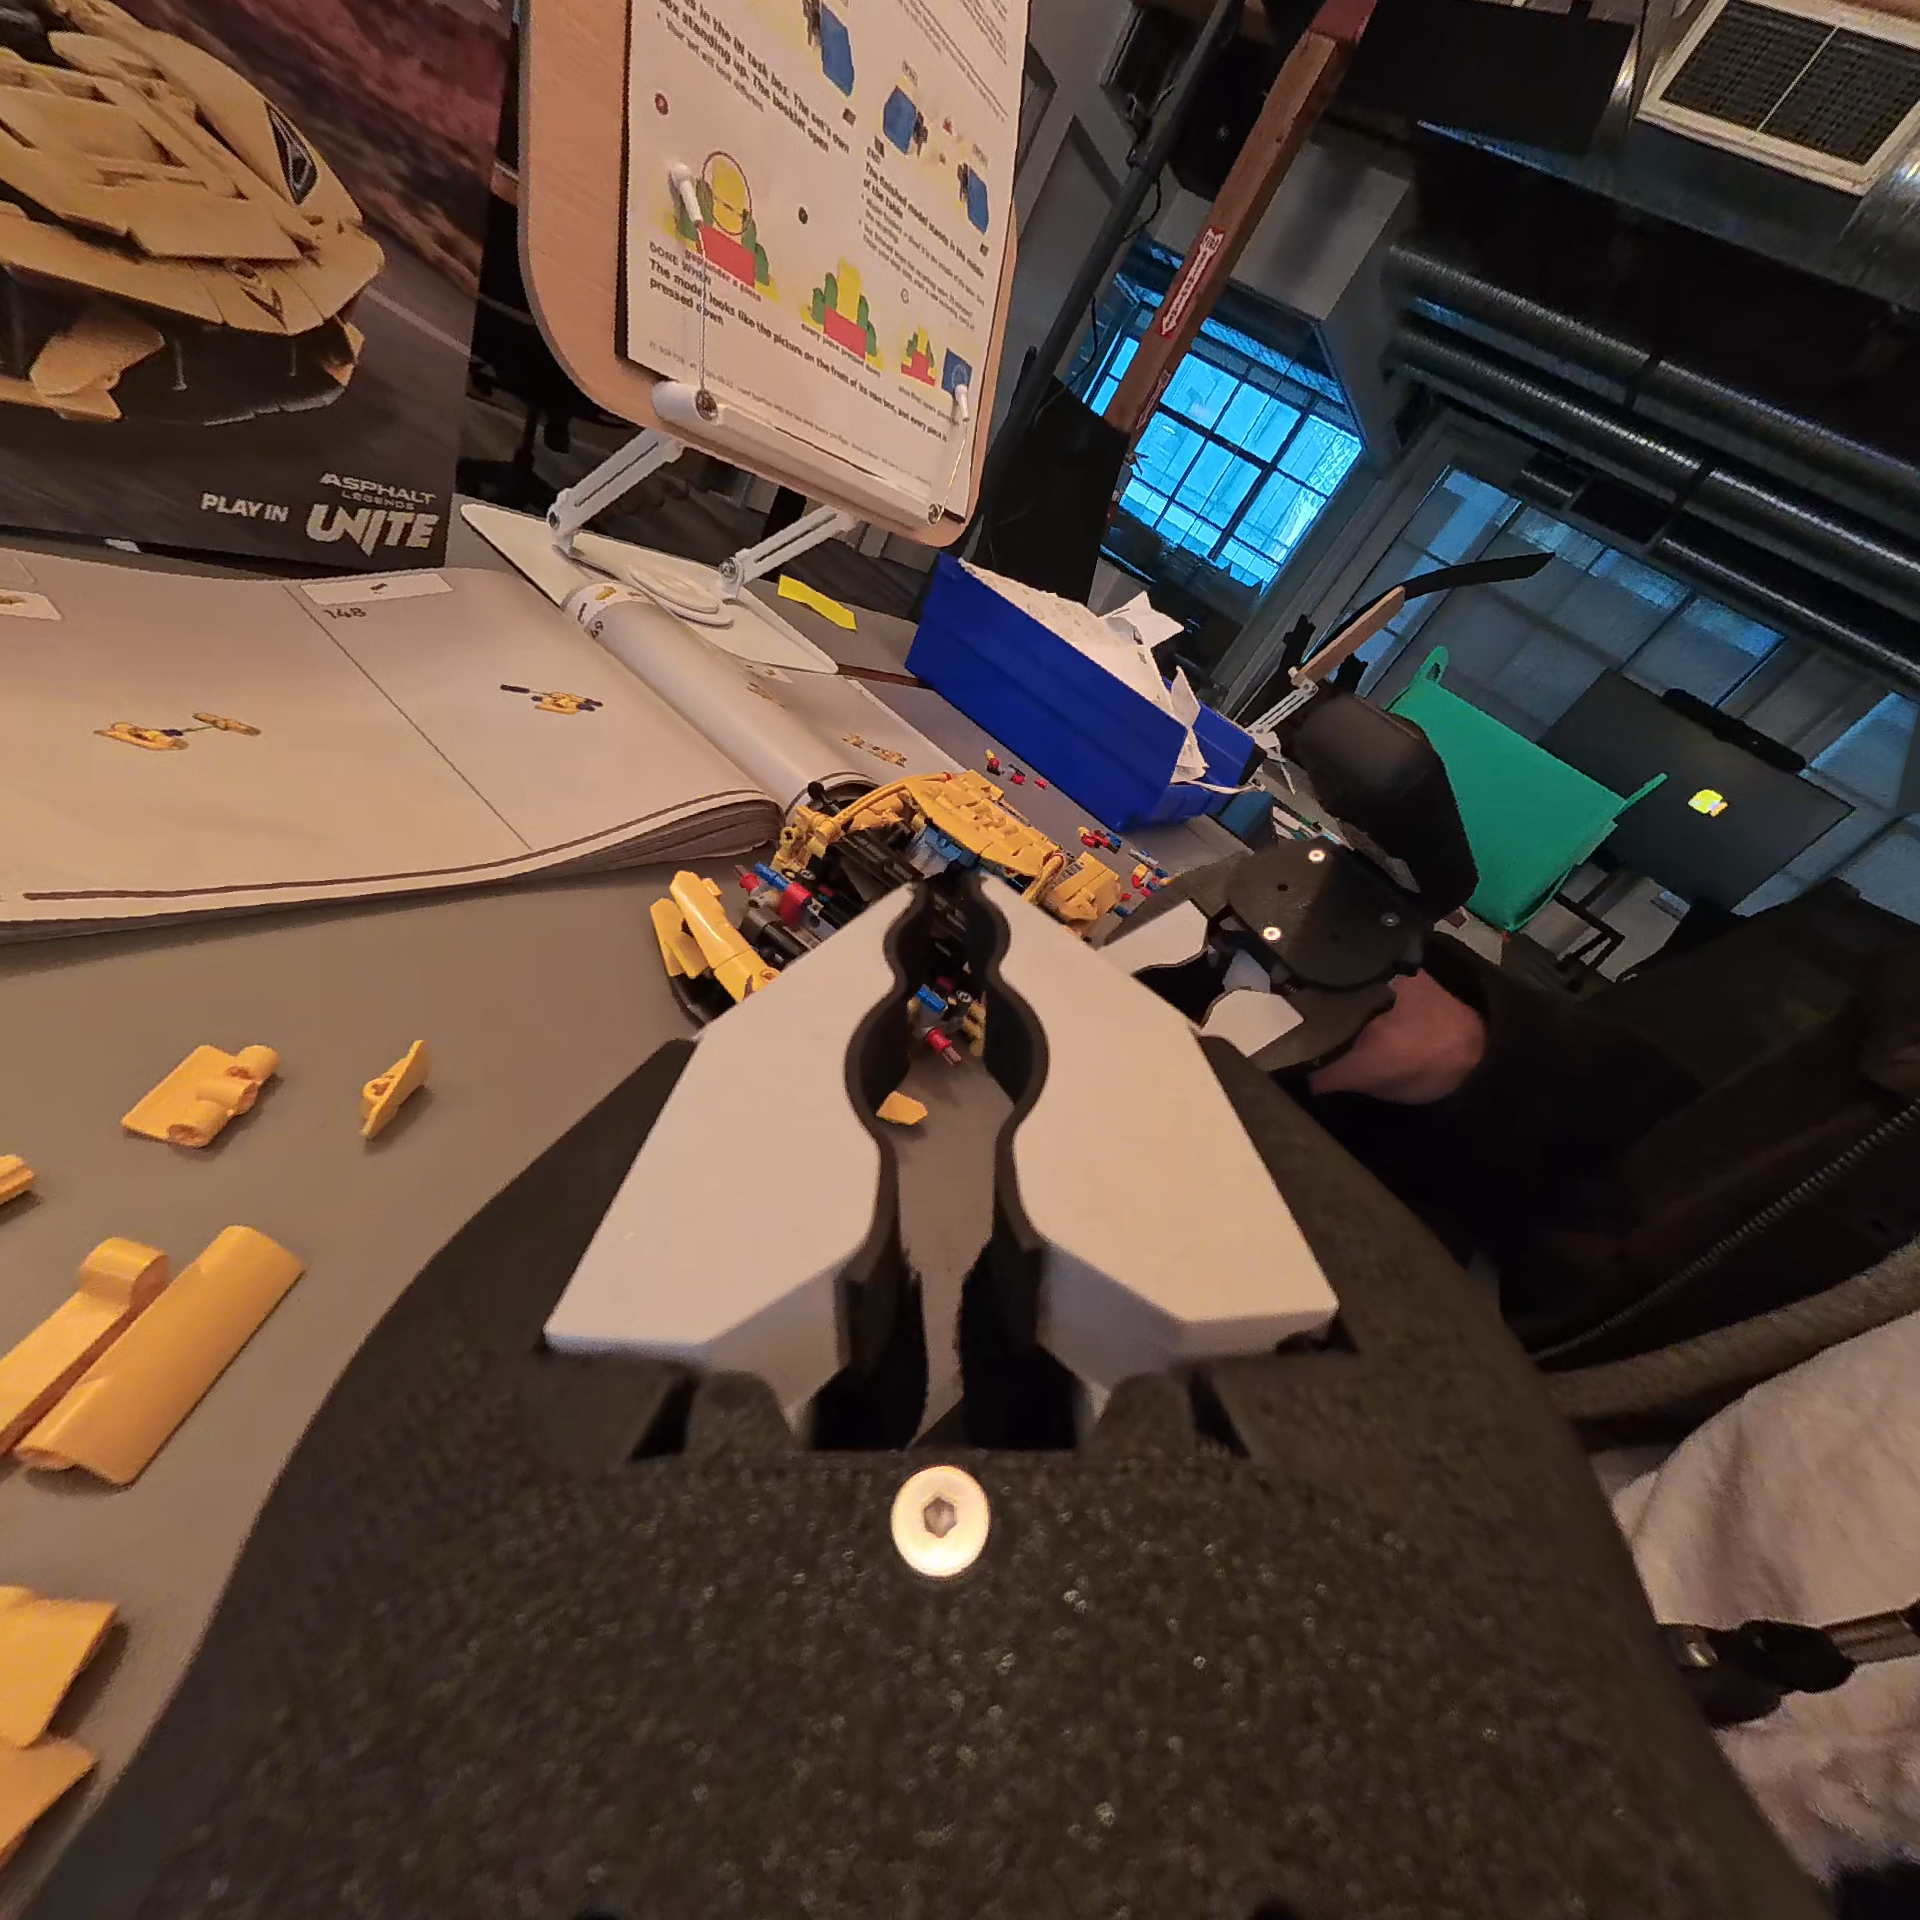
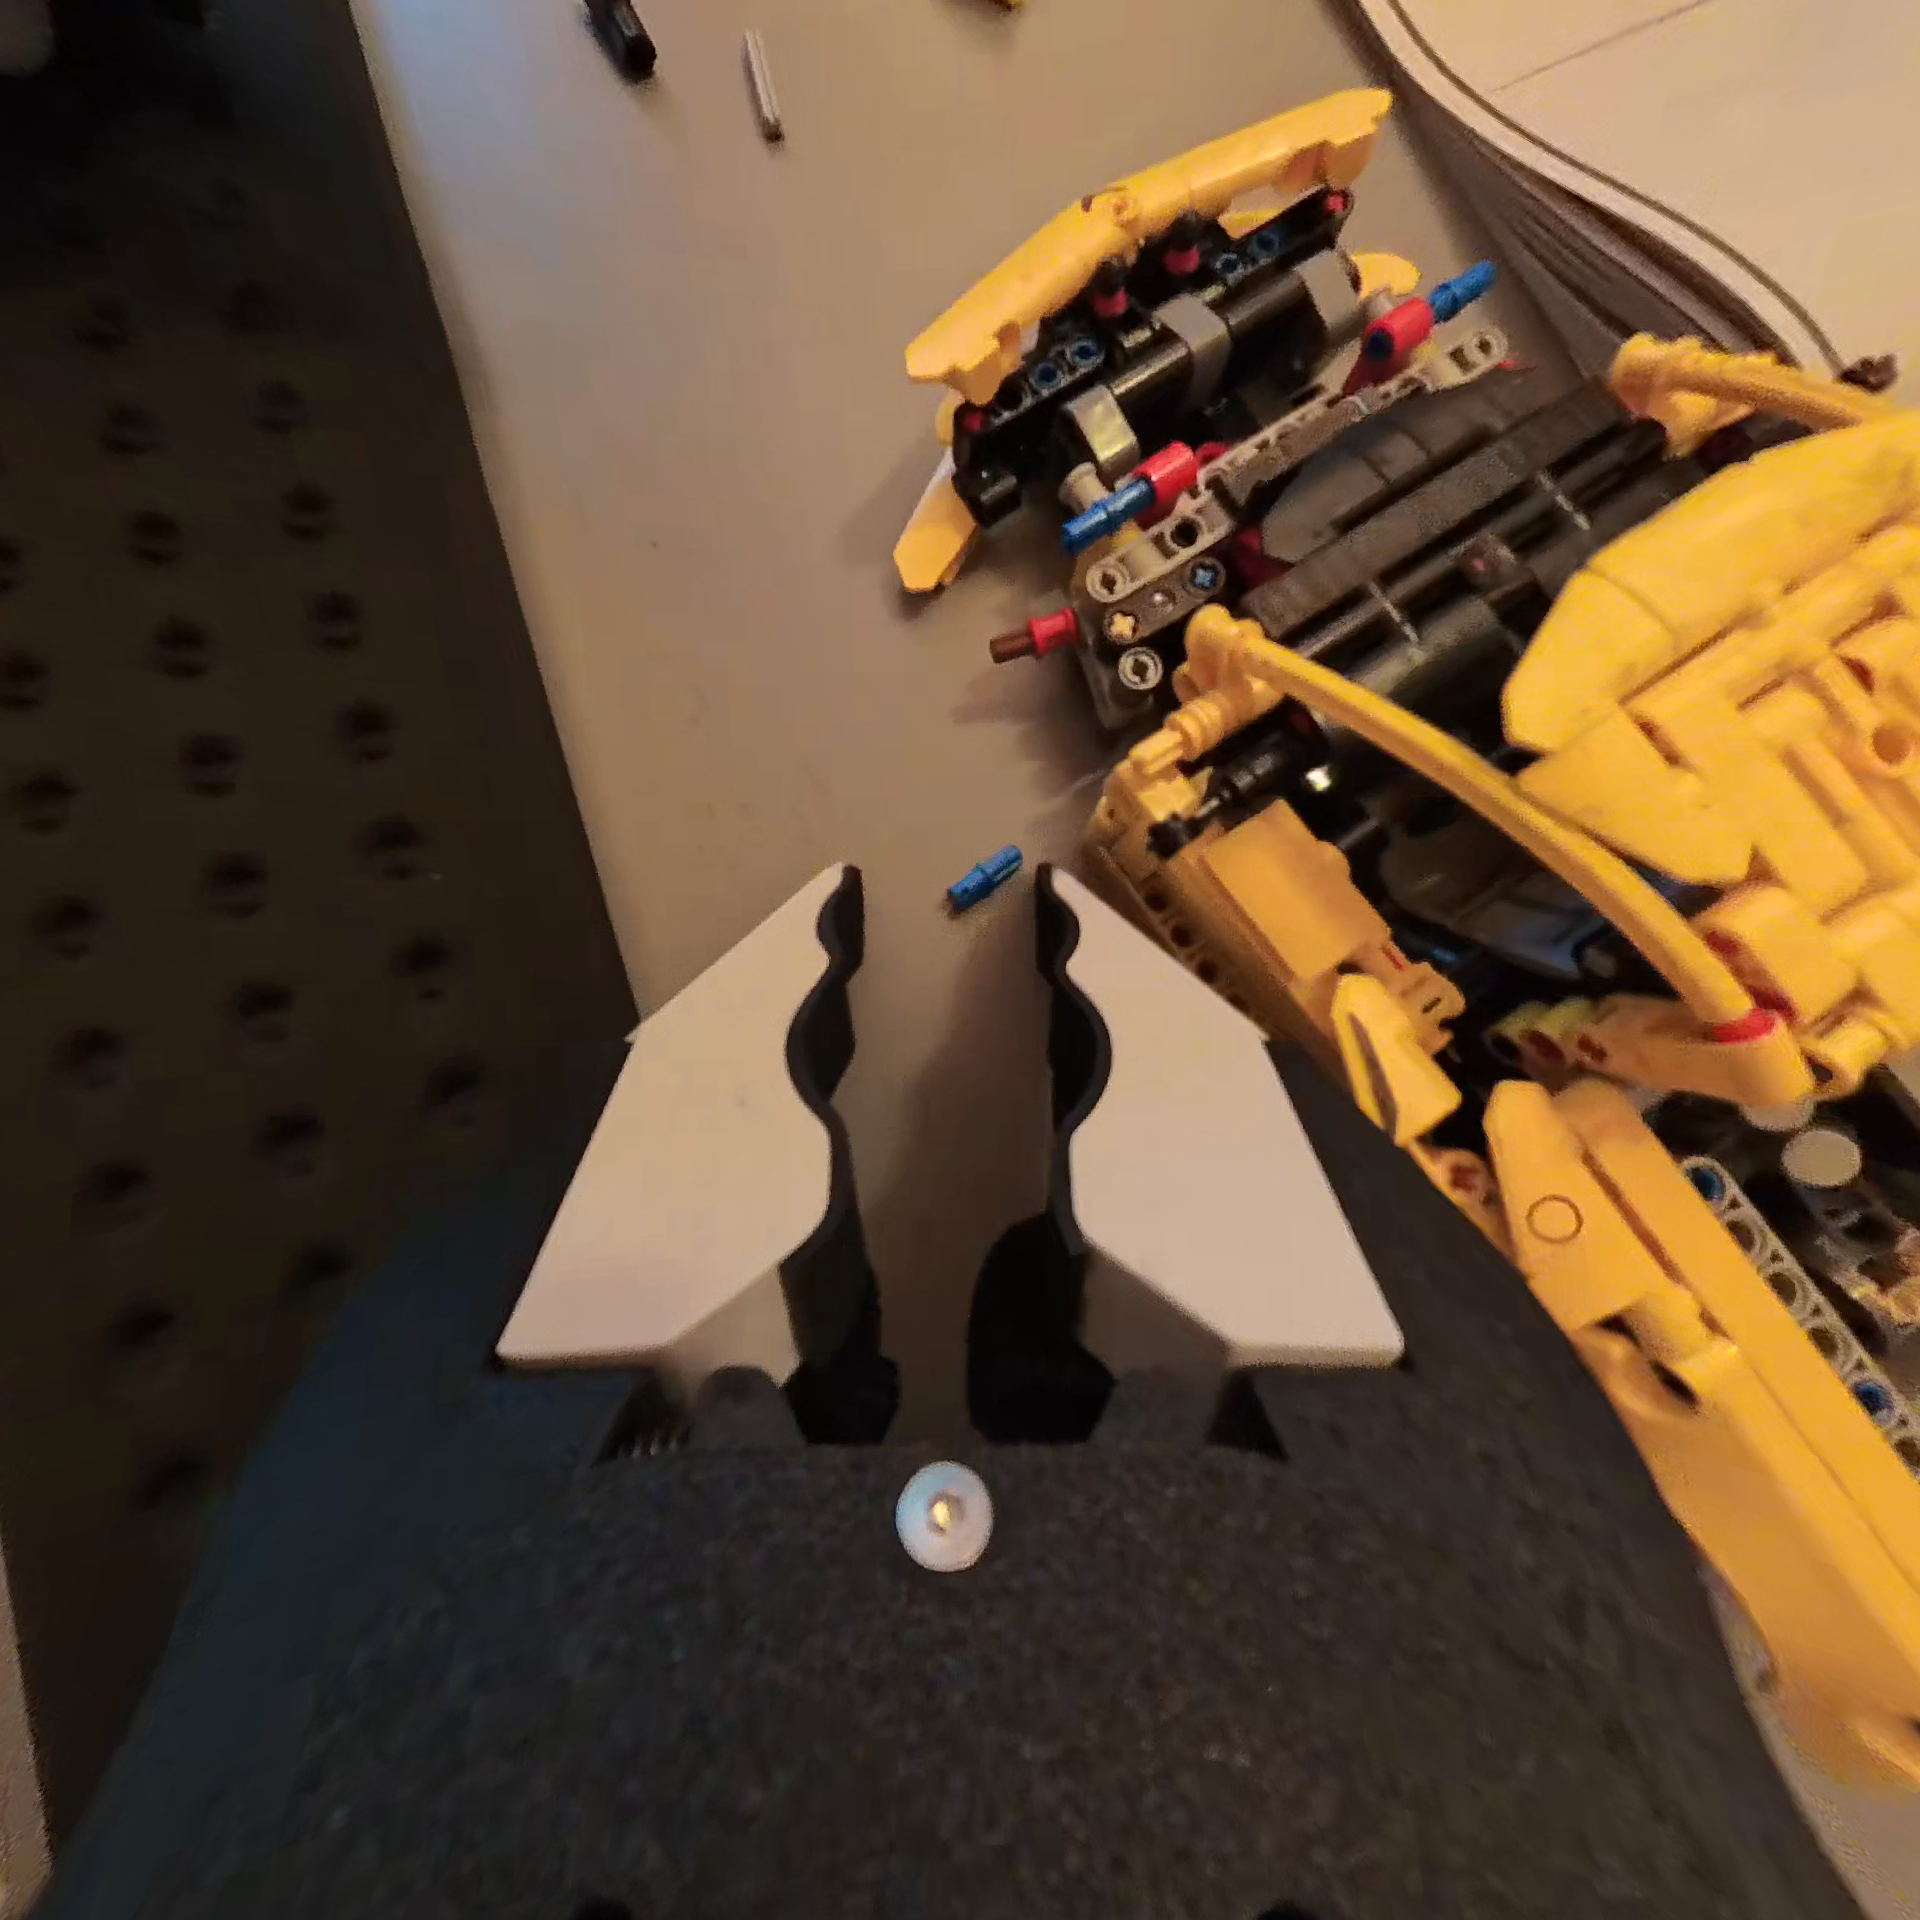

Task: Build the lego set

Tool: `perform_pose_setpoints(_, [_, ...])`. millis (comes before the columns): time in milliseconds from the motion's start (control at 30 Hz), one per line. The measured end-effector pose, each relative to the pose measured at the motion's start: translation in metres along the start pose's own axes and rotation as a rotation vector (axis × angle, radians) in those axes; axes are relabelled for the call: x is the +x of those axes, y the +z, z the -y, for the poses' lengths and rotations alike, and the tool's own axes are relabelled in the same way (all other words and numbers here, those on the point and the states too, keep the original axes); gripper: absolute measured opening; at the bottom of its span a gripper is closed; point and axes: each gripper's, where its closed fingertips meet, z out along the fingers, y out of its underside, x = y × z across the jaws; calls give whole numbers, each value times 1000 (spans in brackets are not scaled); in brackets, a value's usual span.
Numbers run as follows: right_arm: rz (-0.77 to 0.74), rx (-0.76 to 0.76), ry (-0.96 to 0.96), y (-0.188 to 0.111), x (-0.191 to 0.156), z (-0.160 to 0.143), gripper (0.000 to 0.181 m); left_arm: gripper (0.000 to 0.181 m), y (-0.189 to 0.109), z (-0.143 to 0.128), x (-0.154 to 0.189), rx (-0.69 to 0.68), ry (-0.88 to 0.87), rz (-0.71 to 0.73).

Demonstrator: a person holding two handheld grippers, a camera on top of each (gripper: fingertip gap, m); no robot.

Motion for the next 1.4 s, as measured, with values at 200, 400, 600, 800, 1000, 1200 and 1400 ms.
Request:
perform_pose_setpoints(200, [-35,-35,14,1,4,-1,20,6,1,-1,0,-5,-10,-8])
perform_pose_setpoints(400, [30,-62,78,-6,-9,-7,22,6,1,-1,0,-6,-9,-6])
perform_pose_setpoints(600, [63,-34,59,-3,-24,-2,24,6,1,-1,1,-7,2,-2])
perform_pose_setpoints(800, [9,44,-121,-16,-5,10,28,7,1,-1,1,-6,4,-4])
perform_pose_setpoints(1000, [103,8,-311,-4,-5,-1,37,7,1,-1,1,-3,6,-5])
perform_pose_setpoints(1200, [181,-18,-333,-4,-14,-5,14,7,1,-1,1,-9,3,-5])
perform_pose_setpoints(1400, [182,-46,-315,-9,-13,-11,18,7,2,-1,2,-9,3,-7])
